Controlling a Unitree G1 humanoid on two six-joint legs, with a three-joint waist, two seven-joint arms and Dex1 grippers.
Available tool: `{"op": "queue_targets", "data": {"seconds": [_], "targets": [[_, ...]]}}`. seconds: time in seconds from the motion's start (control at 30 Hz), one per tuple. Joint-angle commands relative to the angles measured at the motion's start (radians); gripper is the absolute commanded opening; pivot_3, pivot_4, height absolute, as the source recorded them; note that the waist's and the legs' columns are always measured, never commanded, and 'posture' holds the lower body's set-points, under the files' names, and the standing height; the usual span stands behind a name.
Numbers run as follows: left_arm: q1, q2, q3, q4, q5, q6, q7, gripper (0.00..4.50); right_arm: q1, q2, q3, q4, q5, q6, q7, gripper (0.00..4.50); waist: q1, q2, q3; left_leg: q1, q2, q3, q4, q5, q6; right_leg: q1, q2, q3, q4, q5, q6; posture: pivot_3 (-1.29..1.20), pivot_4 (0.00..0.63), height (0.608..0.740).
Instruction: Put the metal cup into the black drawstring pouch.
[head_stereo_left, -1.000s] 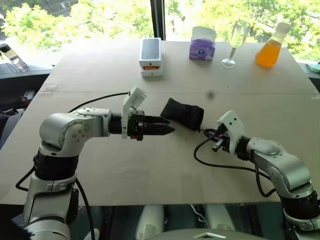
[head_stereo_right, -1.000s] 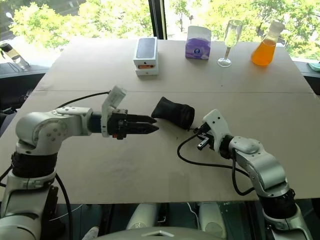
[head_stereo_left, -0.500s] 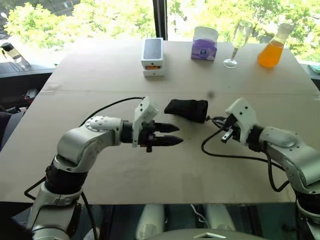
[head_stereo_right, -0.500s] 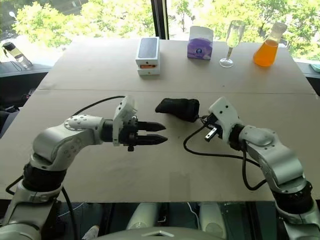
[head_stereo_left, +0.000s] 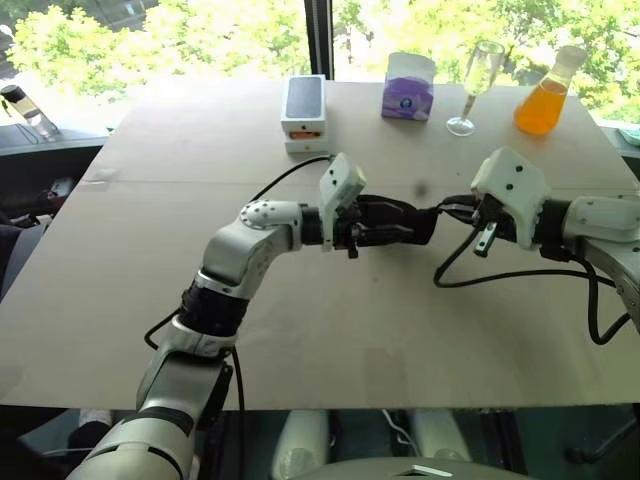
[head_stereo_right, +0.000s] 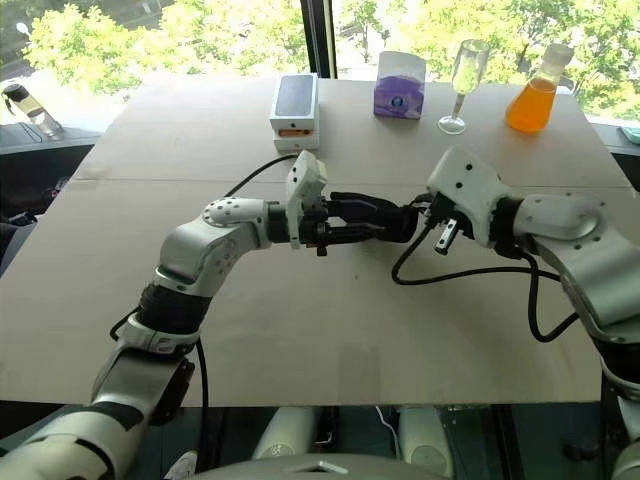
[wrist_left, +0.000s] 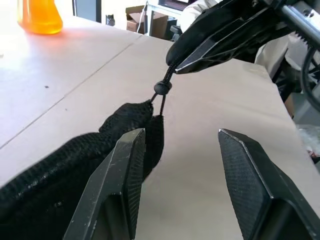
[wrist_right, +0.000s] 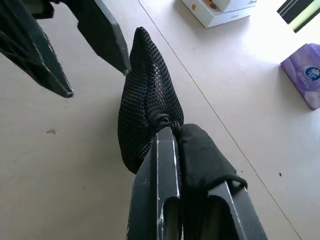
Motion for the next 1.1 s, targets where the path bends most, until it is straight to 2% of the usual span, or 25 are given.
{"op": "queue_targets", "data": {"seconds": [0.03, 0.27, 0.63, 0.7, 0.73, 0.77, 0.87, 1.1], "targets": [[-0.042, -0.042, -0.017, 0.050, 0.048, -0.091, -0.019, 2.36, -0.031, -0.021, -0.007, -0.002, -0.008, -0.036, 0.030, 0.00, 0.001, 0.000, 0.000, 0.000, 0.000, 0.000, 0.000, 0.000, 0.000, 0.000, 0.000, 0.000, 0.000, 0.000, 0.000, 0.00, 0.150, 0.737], [-0.095, -0.135, -0.009, 0.142, 0.105, -0.164, -0.004, 2.36, -0.041, -0.029, -0.010, -0.028, -0.004, -0.014, 0.040, 0.00, 0.002, 0.000, 0.000, -0.001, 0.001, 0.000, 0.001, 0.000, 0.000, 0.000, -0.001, 0.000, -0.001, 0.000, 0.000, 0.00, 0.150, 0.737], [-0.132, -0.183, -0.014, 0.194, 0.148, -0.206, -0.026, 2.36, -0.068, -0.016, -0.010, -0.055, 0.009, 0.038, 0.029, 0.00, 0.001, 0.000, 0.000, -0.001, 0.001, 0.000, 0.001, 0.000, 0.000, 0.000, -0.001, 0.000, -0.001, 0.000, 0.001, 0.00, 0.150, 0.737], [-0.138, -0.189, -0.009, 0.205, 0.147, -0.201, -0.028, 1.87, -0.066, -0.014, -0.010, -0.058, 0.010, 0.041, 0.027, 0.00, 0.001, 0.000, 0.000, -0.001, 0.001, 0.000, 0.001, 0.000, 0.000, 0.000, -0.001, 0.000, -0.001, 0.000, 0.001, 0.00, 0.150, 0.737], [-0.140, -0.191, -0.009, 0.207, 0.147, -0.200, -0.032, 1.47, -0.063, -0.014, -0.011, -0.061, 0.011, 0.042, 0.026, 0.00, 0.001, 0.000, 0.000, -0.001, 0.001, 0.000, 0.001, 0.000, 0.000, 0.000, -0.001, 0.000, -0.001, 0.000, 0.001, 0.00, 0.150, 0.737], [-0.143, -0.193, -0.010, 0.211, 0.150, -0.200, -0.035, 1.37, -0.060, -0.014, -0.012, -0.062, 0.010, 0.042, 0.025, 0.00, 0.001, 0.000, 0.000, -0.001, 0.001, 0.000, 0.001, 0.000, 0.000, 0.000, -0.001, 0.000, -0.001, 0.000, 0.001, 0.00, 0.150, 0.737], [-0.149, -0.200, -0.013, 0.221, 0.157, -0.207, -0.038, 0.06, -0.053, -0.012, -0.015, -0.067, 0.012, 0.045, 0.021, 0.00, 0.002, 0.000, 0.000, -0.001, 0.001, 0.000, 0.001, 0.000, 0.000, 0.000, -0.001, 0.000, -0.001, 0.000, 0.001, 0.00, 0.150, 0.737], [-0.158, -0.212, -0.009, 0.225, 0.158, -0.196, -0.035, 0.06, -0.030, 0.019, -0.047, -0.081, 0.038, 0.076, -0.014, 0.00, 0.001, 0.000, 0.000, -0.001, 0.001, 0.000, 0.001, 0.000, 0.000, 0.000, -0.001, 0.000, -0.001, 0.000, 0.001, 0.00, 0.150, 0.737]]}}
